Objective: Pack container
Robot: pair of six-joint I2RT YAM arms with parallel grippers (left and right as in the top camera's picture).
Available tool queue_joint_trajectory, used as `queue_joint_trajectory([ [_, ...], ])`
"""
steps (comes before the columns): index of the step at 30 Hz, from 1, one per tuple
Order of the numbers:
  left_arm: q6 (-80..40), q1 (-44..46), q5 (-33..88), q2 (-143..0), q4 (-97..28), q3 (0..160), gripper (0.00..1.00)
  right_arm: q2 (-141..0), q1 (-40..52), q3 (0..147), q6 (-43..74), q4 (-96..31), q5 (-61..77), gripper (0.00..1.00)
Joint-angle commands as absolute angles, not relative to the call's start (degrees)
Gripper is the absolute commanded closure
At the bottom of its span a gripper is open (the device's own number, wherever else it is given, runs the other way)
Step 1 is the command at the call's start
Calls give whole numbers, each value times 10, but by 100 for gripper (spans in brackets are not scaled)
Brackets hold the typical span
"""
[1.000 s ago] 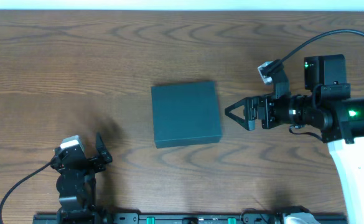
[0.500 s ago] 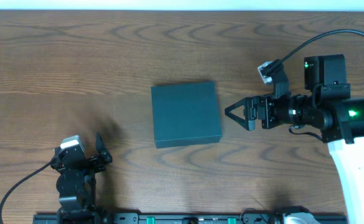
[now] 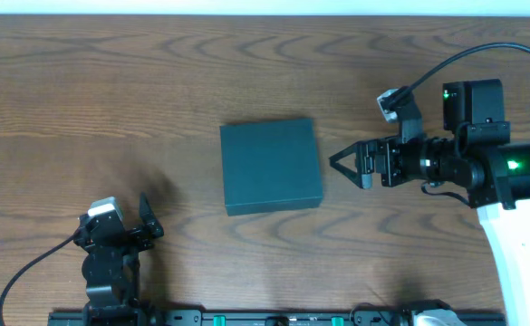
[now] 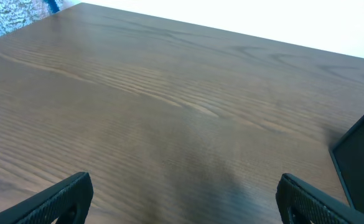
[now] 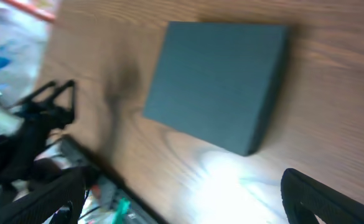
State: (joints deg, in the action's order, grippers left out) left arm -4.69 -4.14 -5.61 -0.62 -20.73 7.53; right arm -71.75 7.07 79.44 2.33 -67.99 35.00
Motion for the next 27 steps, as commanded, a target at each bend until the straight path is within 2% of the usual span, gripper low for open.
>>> queue_joint_trajectory([
  [1,-49,-45,-65,-2,-207,62,5,-675,85,782,12,-656,232,1],
  [7,-49,-45,-65,-2,-207,62,5,-477,113,584,12,-451,151,1],
  [10,-49,-45,-65,-2,-207,62,5,-373,113,477,12,-394,130,1],
  [19,-49,-45,-65,-2,-207,62,5,-126,113,234,12,-366,114,1],
  [27,-49,-45,-65,-2,-207,62,5,-43,113,117,20,-350,114,1],
])
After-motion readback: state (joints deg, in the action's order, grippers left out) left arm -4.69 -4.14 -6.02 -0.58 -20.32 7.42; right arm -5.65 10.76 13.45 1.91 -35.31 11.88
